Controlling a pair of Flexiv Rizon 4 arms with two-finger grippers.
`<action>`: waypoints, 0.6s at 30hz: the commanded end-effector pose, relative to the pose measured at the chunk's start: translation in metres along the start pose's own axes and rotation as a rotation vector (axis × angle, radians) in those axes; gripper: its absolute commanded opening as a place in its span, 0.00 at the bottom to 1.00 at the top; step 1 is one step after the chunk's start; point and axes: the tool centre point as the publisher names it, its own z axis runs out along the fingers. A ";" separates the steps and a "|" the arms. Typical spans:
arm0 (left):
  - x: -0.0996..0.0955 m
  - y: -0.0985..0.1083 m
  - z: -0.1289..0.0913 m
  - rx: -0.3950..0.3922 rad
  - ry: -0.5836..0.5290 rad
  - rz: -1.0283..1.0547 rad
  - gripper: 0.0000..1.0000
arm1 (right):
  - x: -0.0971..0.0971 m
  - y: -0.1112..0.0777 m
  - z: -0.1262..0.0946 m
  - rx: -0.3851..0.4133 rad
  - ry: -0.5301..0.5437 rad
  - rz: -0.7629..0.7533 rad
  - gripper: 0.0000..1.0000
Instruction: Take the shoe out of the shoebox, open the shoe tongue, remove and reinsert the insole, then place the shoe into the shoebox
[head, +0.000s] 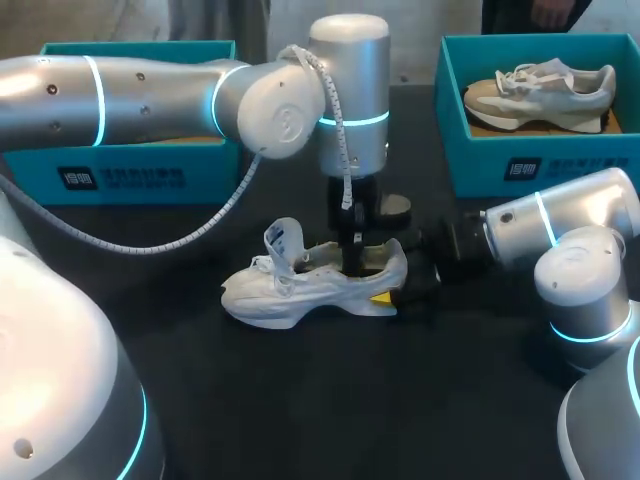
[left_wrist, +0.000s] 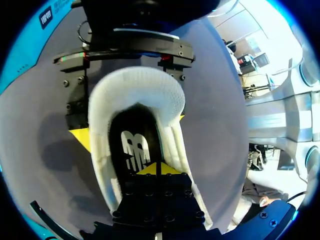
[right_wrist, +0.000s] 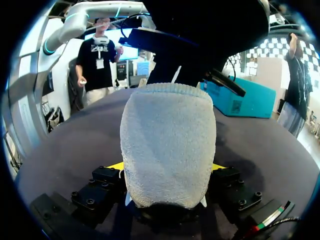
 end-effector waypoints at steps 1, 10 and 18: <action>-0.001 0.002 0.006 0.005 0.015 0.004 0.00 | 0.000 0.000 0.001 0.002 -0.002 -0.001 0.00; 0.004 0.007 0.012 -0.013 0.026 0.006 0.15 | 0.000 0.000 0.001 0.002 -0.002 -0.001 0.00; 0.006 0.010 0.013 -0.016 0.021 0.010 0.31 | 0.000 0.000 0.001 0.002 -0.002 -0.001 0.00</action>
